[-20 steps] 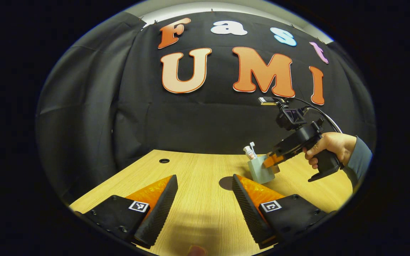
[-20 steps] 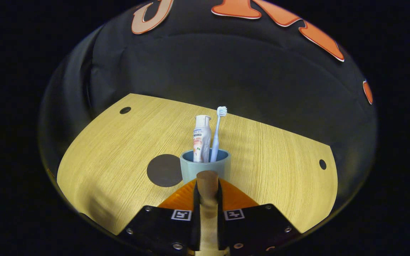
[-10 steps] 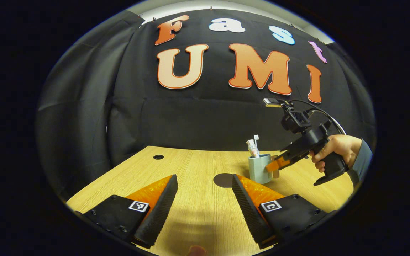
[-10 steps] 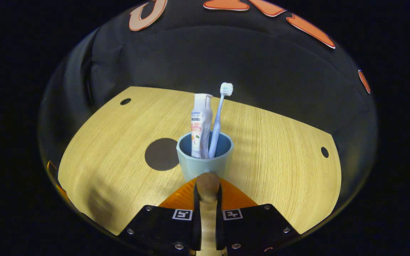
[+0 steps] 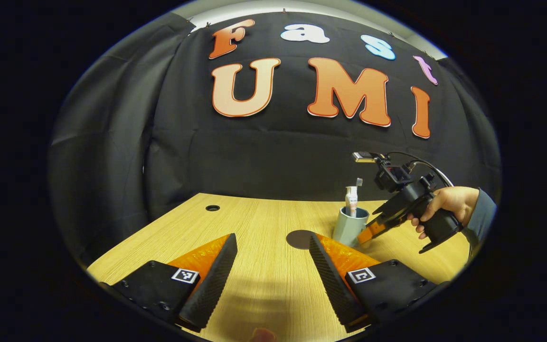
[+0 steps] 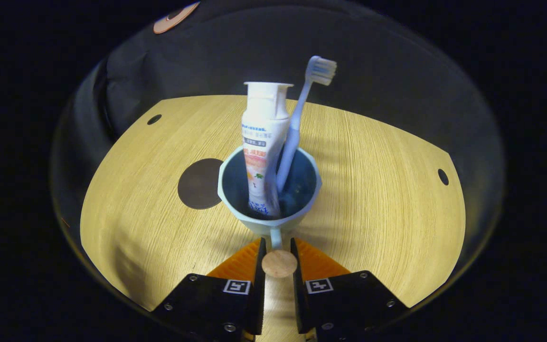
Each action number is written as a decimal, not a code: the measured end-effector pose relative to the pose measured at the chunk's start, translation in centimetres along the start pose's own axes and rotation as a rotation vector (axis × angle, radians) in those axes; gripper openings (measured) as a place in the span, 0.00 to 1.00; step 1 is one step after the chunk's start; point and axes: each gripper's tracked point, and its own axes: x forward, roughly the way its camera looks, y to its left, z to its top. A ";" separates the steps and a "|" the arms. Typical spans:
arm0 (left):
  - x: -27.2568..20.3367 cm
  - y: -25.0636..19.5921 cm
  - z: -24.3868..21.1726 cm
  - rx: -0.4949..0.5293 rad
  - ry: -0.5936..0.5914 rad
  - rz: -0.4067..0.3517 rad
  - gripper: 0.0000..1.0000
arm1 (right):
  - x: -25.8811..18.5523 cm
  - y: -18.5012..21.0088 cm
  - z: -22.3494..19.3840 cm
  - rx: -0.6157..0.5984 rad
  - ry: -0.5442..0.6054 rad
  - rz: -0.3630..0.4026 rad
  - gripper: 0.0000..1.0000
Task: Put the toothbrush and toothpaste on the desktop into the cup, then pick up the cup and place it on the coaster on the desktop.
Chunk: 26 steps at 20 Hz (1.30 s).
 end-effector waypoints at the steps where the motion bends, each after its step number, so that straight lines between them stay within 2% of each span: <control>1: 0.3 0.3 -0.2 -0.002 0.005 0.001 0.98 | 0.0 0.1 0.1 0.006 0.008 0.001 0.30; 2: 0.6 0.8 -0.9 -0.005 0.013 0.003 0.98 | 0.3 0.3 0.2 0.016 0.017 0.002 0.39; 4: 0.8 1.3 -1.3 -0.008 0.021 0.013 0.98 | 1.4 0.8 0.3 0.023 0.022 0.000 0.49; 5: 0.8 1.5 -1.4 -0.010 0.023 0.018 0.98 | 1.9 1.0 0.4 0.034 0.016 -0.002 0.49; 6: 0.9 1.7 -1.5 -0.012 0.026 0.022 0.98 | 1.7 1.1 0.4 0.050 0.020 0.004 0.48; 7: 1.0 1.9 -1.6 -0.014 0.029 0.025 0.99 | 1.9 0.9 0.7 0.072 0.018 -0.002 0.42; 8: 1.0 2.2 -1.7 -0.016 0.030 0.024 0.99 | 1.9 0.8 0.8 0.058 0.015 -0.005 0.26; 9: 1.0 2.3 -1.9 -0.018 0.032 0.025 0.98 | 1.8 0.8 0.8 0.050 0.010 -0.009 0.24; 12: 1.2 2.5 -2.2 -0.025 0.039 0.023 0.98 | 1.8 0.9 0.7 0.024 -0.004 -0.023 0.20; 16: 1.1 2.8 -2.3 -0.027 0.040 0.028 0.98 | 1.3 0.7 2.0 0.030 -0.057 -0.015 0.20; 20: 1.0 2.9 -2.5 -0.026 0.033 0.032 0.98 | 0.4 1.1 3.3 -0.017 -0.096 -0.010 0.20; 26: 0.7 3.1 -2.1 -0.014 0.026 0.039 0.98 | -0.3 2.0 4.2 -0.058 -0.128 0.046 0.20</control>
